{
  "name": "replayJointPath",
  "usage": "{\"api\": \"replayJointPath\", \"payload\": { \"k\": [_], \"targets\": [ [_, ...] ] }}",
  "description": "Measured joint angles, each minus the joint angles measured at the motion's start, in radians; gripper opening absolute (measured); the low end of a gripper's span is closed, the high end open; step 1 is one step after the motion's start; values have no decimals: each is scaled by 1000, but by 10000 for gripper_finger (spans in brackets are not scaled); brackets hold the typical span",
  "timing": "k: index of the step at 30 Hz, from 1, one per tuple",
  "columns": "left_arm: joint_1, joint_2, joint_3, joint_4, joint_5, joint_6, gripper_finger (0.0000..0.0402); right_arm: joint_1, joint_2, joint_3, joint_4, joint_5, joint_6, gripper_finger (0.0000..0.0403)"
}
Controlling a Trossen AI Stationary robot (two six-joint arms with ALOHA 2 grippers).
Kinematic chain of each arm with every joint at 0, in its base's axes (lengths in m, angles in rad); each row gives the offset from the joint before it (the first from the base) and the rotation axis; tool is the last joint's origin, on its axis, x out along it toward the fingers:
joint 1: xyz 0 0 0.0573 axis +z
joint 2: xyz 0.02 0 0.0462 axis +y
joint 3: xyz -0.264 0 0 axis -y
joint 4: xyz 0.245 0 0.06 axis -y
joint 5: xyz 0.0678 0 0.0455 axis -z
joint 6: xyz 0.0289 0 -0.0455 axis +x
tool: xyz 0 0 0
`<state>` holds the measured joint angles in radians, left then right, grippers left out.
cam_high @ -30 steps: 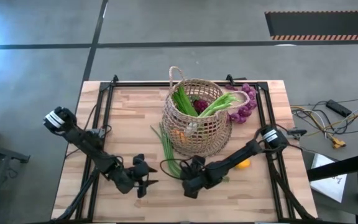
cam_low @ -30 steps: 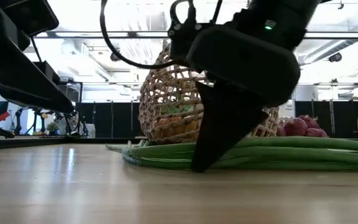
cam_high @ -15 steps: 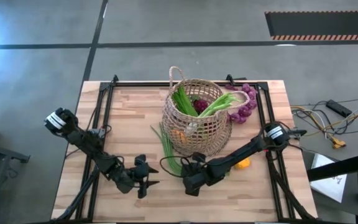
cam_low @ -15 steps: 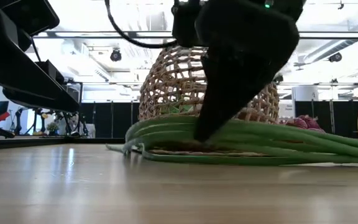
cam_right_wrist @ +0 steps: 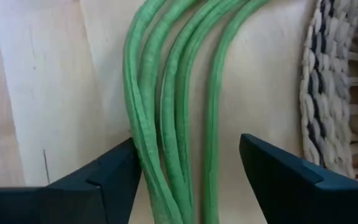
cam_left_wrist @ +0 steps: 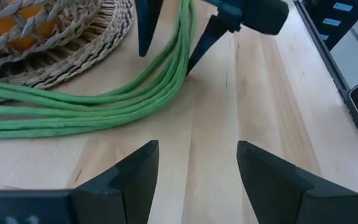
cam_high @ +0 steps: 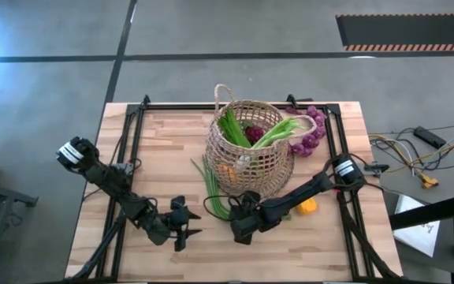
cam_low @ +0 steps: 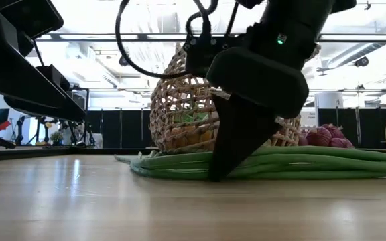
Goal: Build produce basket
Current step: Put the scallions into the basket
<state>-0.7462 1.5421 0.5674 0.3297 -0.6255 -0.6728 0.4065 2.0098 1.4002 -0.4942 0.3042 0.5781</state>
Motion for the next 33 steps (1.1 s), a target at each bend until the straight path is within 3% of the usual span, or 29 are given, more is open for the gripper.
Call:
{"api": "replayJointPath", "payload": {
  "k": [4,13,20,33],
  "targets": [
    [0,0,-1,0,2,0,201,-6,-3,-26,35,-11,-4,211],
    [0,0,-1,2,1,0,201,-16,-1,-98,85,-37,-35,29],
    [0,0,-1,2,-8,0,201,40,-54,-99,134,58,-82,20],
    [0,0,-2,2,-15,3,201,74,-349,-101,212,216,-192,18]
  ]
}}
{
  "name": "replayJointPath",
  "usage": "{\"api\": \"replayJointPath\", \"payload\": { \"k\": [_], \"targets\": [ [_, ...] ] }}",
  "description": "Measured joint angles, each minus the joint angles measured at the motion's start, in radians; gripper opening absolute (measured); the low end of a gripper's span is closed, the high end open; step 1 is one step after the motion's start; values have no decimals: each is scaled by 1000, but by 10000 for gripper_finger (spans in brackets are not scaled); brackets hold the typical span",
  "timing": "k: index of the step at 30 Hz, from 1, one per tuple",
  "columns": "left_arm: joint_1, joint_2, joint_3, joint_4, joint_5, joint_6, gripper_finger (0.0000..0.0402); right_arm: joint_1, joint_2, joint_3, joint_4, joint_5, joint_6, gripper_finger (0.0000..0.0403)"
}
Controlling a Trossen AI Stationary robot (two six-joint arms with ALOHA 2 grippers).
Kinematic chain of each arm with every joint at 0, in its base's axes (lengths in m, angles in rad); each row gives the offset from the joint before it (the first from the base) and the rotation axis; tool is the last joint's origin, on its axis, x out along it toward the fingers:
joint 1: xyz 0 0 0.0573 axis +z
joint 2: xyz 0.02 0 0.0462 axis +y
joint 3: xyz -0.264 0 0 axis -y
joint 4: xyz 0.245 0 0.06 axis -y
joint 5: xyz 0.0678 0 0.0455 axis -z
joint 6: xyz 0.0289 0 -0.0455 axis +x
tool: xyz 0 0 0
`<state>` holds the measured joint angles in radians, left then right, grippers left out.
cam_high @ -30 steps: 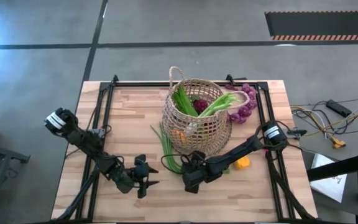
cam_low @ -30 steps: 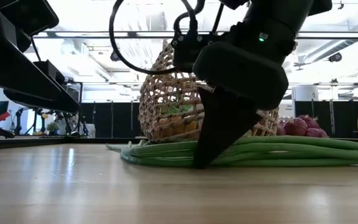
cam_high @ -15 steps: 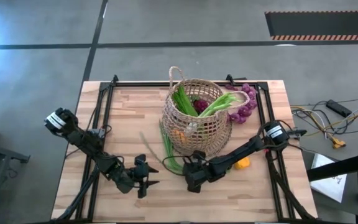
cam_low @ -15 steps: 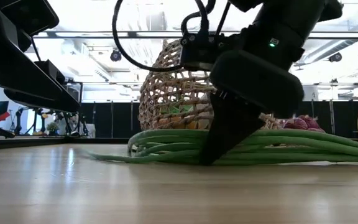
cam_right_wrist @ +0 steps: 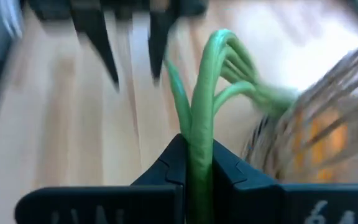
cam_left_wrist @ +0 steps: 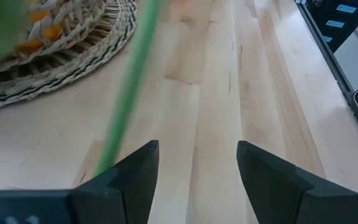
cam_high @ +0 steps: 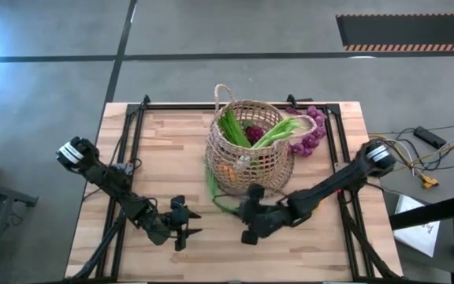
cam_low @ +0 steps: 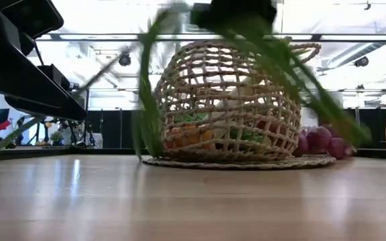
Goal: Build produce basket
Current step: Put the scallions into the basket
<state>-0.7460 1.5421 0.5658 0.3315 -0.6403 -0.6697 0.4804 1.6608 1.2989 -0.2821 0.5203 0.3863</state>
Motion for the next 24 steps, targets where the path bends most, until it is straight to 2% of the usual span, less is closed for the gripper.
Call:
{"api": "replayJointPath", "payload": {
  "k": [7,14,19,24],
  "targets": [
    [0,0,-4,-1,-2,3,201,-1,-140,1,179,81,-208,18],
    [0,0,-9,-1,-13,3,201,-32,-228,3,544,101,-545,18],
    [0,0,-10,-1,-18,3,201,-107,-257,11,808,101,-714,18],
    [0,0,-10,-1,-21,3,201,-239,-269,50,841,100,-771,18]
  ]
}}
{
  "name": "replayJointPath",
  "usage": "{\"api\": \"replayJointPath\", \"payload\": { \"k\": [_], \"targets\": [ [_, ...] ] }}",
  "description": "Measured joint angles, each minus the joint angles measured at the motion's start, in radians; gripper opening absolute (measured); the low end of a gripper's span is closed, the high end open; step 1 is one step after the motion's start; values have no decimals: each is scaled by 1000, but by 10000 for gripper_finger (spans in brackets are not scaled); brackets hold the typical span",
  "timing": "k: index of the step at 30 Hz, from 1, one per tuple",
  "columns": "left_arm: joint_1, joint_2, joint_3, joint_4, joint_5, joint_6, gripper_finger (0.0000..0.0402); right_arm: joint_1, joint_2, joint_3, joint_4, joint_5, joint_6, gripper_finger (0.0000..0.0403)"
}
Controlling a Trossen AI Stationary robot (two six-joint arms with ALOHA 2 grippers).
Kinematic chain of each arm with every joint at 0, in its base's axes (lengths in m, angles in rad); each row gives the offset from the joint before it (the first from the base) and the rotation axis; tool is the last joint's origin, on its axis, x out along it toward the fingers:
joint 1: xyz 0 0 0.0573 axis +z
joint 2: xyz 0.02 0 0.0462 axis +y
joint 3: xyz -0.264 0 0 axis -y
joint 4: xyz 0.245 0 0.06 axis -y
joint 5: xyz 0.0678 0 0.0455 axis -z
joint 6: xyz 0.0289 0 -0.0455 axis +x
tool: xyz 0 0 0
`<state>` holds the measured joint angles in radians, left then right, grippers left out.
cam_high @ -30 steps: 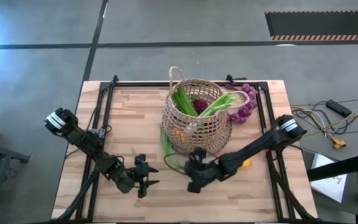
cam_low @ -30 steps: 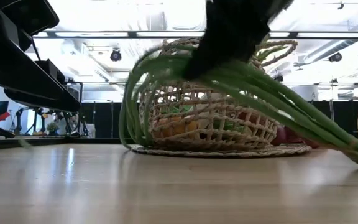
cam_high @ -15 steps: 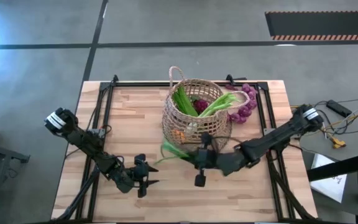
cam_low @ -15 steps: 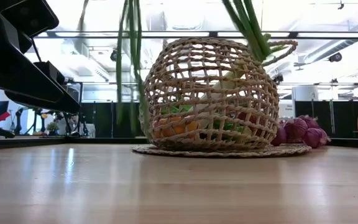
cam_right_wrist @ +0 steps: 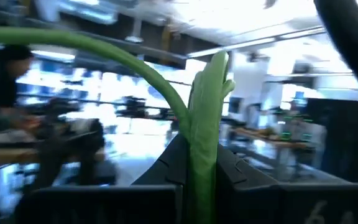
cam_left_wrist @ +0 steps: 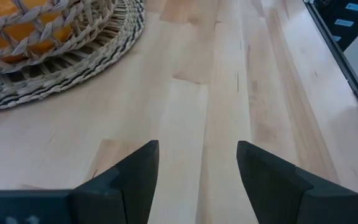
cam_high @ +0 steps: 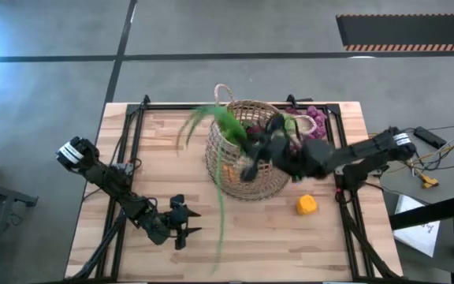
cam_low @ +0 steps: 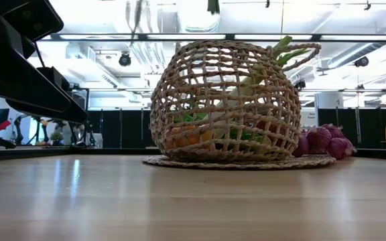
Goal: Build produce basket
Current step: Put the scallions into the basket
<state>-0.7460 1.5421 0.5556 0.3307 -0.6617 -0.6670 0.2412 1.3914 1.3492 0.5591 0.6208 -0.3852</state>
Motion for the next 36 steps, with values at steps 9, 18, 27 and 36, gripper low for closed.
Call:
{"api": "replayJointPath", "payload": {
  "k": [9,18,27,36],
  "targets": [
    [0,0,0,0,0,0,201,-280,32,-6,234,231,47,18],
    [0,0,0,-1,0,0,201,-388,33,15,-280,224,436,18],
    [0,0,0,-1,0,0,201,-439,17,17,-362,141,535,18],
    [0,1,0,-1,0,-2,201,-492,-67,32,-185,317,352,18]
  ]
}}
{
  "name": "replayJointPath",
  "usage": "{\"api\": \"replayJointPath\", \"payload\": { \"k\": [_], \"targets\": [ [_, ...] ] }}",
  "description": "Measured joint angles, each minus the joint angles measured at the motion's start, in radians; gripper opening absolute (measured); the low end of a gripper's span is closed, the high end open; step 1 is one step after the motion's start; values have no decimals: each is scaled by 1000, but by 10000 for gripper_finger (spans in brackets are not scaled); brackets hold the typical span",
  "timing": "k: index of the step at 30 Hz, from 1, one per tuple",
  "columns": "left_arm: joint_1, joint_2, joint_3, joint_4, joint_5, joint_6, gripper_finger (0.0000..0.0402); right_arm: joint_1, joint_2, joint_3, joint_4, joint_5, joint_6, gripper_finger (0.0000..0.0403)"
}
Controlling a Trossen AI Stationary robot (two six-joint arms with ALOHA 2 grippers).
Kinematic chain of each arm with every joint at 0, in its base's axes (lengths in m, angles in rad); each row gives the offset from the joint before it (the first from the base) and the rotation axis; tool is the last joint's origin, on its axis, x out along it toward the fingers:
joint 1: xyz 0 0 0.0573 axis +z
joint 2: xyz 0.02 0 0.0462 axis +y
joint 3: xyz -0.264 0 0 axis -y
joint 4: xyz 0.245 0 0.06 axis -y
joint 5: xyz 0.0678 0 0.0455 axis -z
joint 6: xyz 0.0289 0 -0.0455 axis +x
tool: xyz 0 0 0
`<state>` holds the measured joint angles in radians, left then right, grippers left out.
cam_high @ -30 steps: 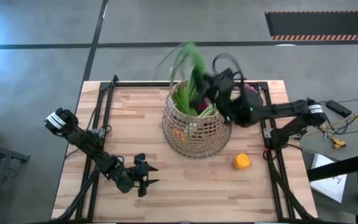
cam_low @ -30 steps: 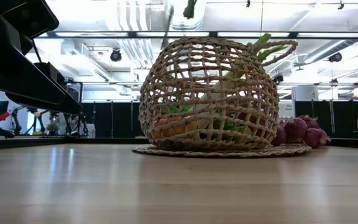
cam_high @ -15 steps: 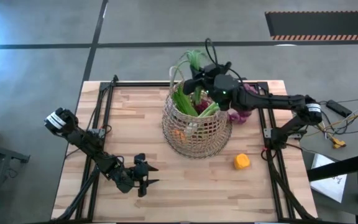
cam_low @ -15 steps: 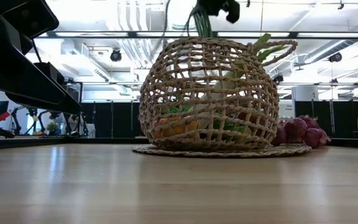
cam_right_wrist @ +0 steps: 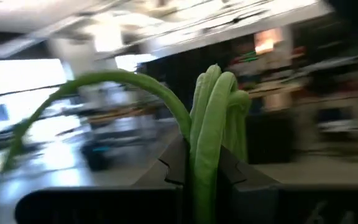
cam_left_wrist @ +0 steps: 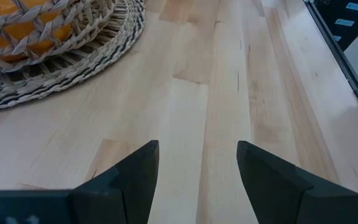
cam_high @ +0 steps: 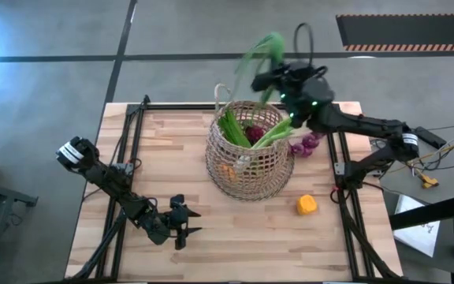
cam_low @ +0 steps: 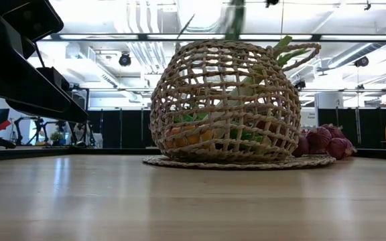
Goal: Build produce basket
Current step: Put the scallions into the basket
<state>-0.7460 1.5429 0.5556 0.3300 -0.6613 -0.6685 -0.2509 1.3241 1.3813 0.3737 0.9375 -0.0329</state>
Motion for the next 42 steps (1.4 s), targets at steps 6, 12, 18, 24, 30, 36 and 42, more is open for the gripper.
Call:
{"api": "replayJointPath", "payload": {
  "k": [6,12,18,24,30,36,42],
  "targets": [
    [0,0,0,-1,0,2,201,-37,-32,5,-203,138,28,18],
    [0,0,0,-4,-4,3,201,-136,2,23,-516,-214,403,18],
    [0,0,0,-4,-5,3,201,-163,87,22,-487,-329,451,18],
    [0,0,-1,-3,-5,1,201,-166,166,22,-473,-332,468,18],
    [0,0,-1,-1,-5,-5,201,-159,206,22,-446,-288,436,18],
    [0,0,-2,-1,-5,-5,201,-161,162,21,-446,-232,376,18],
    [0,0,-2,-1,-5,-5,201,-182,34,21,-477,-97,251,18]
  ]
}}
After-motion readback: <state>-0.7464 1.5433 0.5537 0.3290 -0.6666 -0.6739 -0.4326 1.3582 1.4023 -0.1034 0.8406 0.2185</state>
